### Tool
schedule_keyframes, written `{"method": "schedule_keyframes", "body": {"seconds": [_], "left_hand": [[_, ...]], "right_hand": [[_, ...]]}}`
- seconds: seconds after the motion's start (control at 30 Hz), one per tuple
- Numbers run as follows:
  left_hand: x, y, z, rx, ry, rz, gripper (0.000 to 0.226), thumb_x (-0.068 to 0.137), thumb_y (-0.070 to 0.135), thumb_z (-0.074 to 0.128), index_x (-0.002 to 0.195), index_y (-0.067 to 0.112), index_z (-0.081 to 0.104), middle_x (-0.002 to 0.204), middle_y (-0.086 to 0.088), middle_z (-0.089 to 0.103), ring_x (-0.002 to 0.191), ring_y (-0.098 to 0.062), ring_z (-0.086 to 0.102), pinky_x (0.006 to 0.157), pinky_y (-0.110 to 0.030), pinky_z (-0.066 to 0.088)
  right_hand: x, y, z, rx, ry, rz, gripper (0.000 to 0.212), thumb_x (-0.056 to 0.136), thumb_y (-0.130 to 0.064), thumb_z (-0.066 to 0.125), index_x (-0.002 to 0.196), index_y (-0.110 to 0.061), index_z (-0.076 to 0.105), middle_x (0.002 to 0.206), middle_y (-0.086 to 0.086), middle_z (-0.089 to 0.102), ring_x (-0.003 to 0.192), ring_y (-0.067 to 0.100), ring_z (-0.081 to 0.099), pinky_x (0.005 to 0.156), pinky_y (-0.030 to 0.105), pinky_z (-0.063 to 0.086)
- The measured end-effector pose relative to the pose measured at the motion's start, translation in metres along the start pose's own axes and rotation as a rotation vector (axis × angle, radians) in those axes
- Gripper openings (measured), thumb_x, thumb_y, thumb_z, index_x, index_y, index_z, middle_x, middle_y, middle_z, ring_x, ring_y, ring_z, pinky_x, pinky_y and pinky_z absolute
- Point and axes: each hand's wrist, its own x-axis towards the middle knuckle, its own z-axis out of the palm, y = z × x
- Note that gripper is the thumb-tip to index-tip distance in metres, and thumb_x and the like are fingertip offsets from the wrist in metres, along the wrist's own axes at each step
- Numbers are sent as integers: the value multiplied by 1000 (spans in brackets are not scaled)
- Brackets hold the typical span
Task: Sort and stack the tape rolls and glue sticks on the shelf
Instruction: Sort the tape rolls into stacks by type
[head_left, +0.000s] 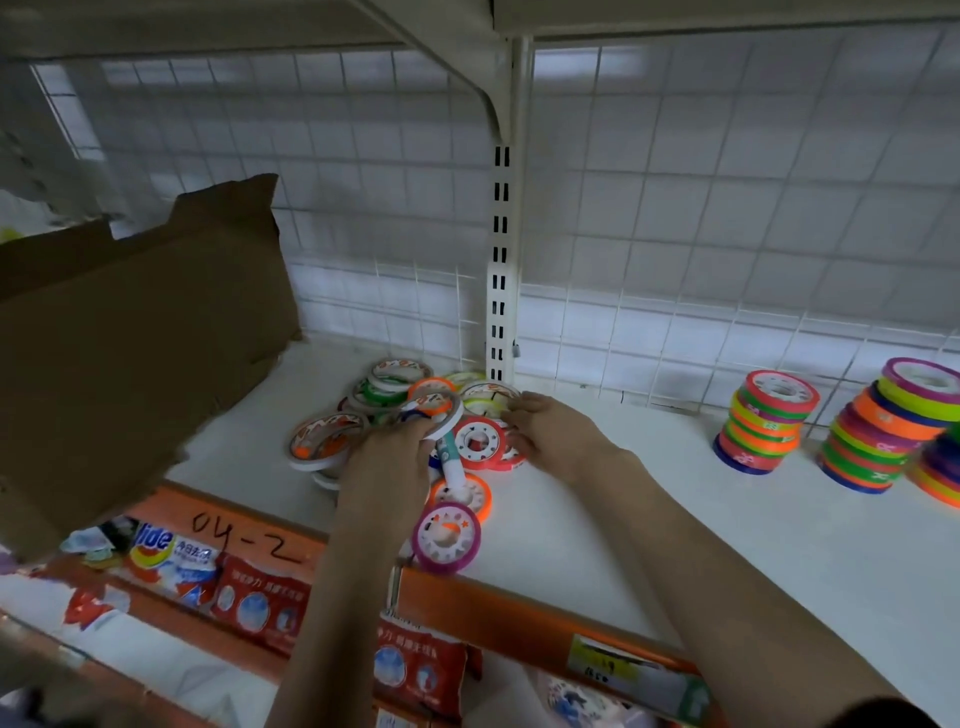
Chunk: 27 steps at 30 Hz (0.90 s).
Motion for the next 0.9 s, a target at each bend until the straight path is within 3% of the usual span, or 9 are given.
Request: {"method": "schedule_keyframes", "body": {"seconds": [0.1, 0.2, 0.4, 0.63, 0.73, 0.9], "left_hand": [[3, 1, 3, 8, 45, 34, 32, 98, 20, 41, 128, 18, 52, 111, -5, 65, 99, -23, 58, 80, -31, 45], [5, 5, 4, -16, 50, 45, 31, 96, 19, 44, 124, 17, 56, 108, -9, 67, 98, -28, 59, 83, -38, 48], [10, 21, 10, -22, 61, 78, 29, 96, 20, 45, 122, 16, 57, 107, -12, 66, 99, -32, 59, 79, -38, 46], [17, 37, 24, -97, 106, 180, 22, 87, 8, 57, 106, 7, 67, 95, -20, 68, 89, -39, 62, 79, -47, 51], [20, 52, 30, -140, 152, 279, 20, 82, 1, 61, 100, 4, 70, 86, -23, 69, 80, -41, 63, 73, -47, 52], [19, 94, 40, -197, 165, 404, 28, 77, 13, 48, 92, 2, 69, 81, -21, 68, 74, -38, 63, 69, -47, 53]], "right_hand": [[-8, 2, 2, 14, 55, 31, 36, 96, -29, 44, 122, -8, 56, 129, 9, 54, 125, 24, 43, 98, 31, 39], [-21, 3, 1, 31, 85, 73, 32, 96, -25, 44, 121, -8, 55, 126, 9, 53, 121, 24, 46, 87, 31, 43], [-52, 10, -2, 68, 148, 68, 35, 95, -19, 46, 129, -12, 50, 127, 8, 51, 122, 22, 44, 86, 32, 45], [-86, 25, -14, 88, 385, 136, 25, 87, -6, 51, 111, -11, 56, 106, 7, 57, 105, 26, 52, 68, 36, 49], [-105, 29, -22, 95, 515, 182, 15, 90, -11, 49, 102, -9, 58, 100, 8, 59, 96, 29, 55, 62, 39, 51], [-148, 45, -39, 69, 653, 246, 29, 92, -23, 41, 96, -5, 63, 94, 14, 66, 87, 33, 62, 69, 33, 51]]}}
